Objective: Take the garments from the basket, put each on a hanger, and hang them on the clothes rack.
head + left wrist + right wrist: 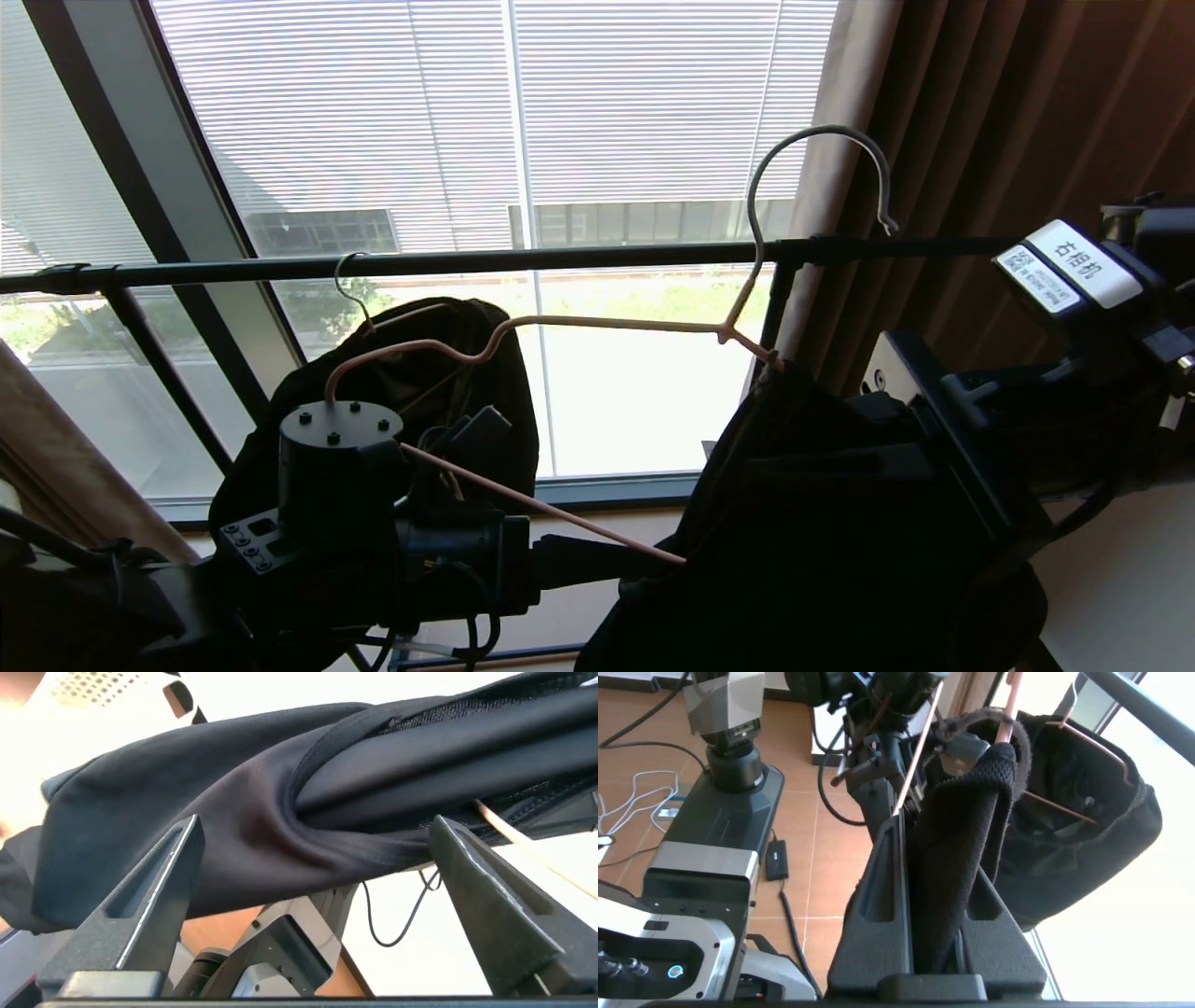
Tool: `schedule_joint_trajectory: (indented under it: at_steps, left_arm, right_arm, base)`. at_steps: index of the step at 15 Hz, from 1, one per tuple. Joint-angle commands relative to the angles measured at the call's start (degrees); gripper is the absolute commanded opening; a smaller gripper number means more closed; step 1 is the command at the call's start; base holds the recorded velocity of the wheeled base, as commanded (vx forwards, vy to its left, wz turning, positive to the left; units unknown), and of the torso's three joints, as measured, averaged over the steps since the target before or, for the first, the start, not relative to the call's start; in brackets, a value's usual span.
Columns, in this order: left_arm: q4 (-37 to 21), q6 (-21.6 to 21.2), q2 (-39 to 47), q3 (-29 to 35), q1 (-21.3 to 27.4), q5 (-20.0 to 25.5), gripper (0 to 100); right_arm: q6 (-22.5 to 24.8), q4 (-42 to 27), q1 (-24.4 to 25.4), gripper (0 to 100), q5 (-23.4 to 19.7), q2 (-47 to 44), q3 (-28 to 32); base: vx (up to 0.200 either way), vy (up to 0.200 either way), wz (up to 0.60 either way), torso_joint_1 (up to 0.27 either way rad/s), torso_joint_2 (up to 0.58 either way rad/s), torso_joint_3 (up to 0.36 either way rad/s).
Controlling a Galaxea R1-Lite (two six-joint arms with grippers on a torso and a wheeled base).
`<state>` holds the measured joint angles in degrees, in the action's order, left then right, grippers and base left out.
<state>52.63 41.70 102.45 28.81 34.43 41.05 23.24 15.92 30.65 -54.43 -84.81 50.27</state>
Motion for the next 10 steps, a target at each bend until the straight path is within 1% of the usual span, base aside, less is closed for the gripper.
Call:
schedule_joint_trajectory:
  at_steps: [1, 3, 7, 10]
  left_arm:
    - [0.02, -0.04, 1.70, 0.99, 0.91, 0.00, 100]
    - [0.02, -0.04, 3.02, 1.78, 1.61, 0.00, 100]
    - [0.02, -0.13, 4.25, 2.31, 2.14, 0.00, 100]
    - [0.02, -0.04, 4.51, 2.31, 2.14, -0.09, 100]
  right_arm:
    - [-0.03, 1.39, 0.03, 0, -0.06, -1.41, 0.61]
    - [-0.03, 4.21, 0.03, 0, -0.15, -1.85, 0.26]
    - [-0.30, 4.38, 0.03, 0, -0.24, -1.76, 0.26]
    - [-0.30, 4.47, 0.03, 0, -1.64, -0.80, 0.18]
  base:
    - [0.000, 0.000, 0.00, 0.000, 0.00, 0.000]
    - [0.000, 0.000, 0.00, 0.000, 0.00, 0.000]
    - [0.000, 0.000, 0.00, 0.000, 0.00, 0.000]
    - [0.000, 0.000, 0.00, 0.000, 0.00, 0.000]
